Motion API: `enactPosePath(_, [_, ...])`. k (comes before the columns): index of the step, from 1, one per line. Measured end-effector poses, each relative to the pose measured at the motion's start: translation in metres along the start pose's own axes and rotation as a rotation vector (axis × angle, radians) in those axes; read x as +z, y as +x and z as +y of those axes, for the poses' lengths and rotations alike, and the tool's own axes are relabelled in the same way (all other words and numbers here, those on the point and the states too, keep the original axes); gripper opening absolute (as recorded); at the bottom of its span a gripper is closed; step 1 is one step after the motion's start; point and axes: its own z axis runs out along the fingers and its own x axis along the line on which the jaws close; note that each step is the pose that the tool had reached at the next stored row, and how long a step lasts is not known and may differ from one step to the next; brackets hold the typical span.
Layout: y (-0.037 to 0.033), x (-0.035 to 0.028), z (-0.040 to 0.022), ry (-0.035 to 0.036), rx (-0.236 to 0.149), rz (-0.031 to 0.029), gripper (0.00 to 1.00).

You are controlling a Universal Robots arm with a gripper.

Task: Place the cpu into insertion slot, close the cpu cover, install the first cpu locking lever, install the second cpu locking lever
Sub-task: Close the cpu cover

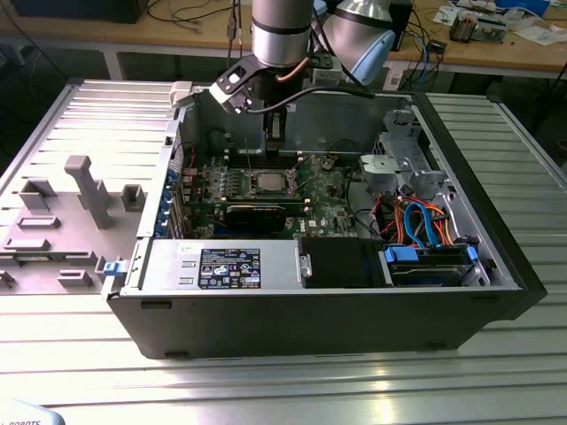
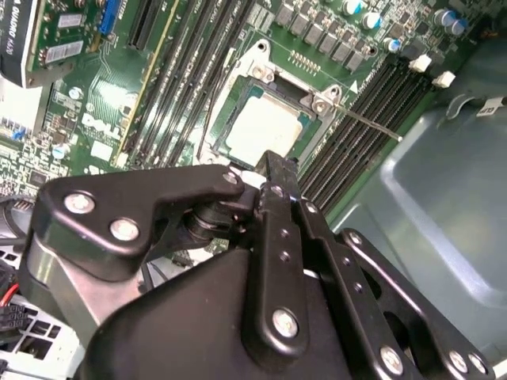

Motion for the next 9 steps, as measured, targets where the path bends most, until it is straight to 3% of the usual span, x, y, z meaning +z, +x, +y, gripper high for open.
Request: enactPosePath(9, [0.0, -0.0001, 0.0021, 0.0001, 0.0, -0.0013, 0.11])
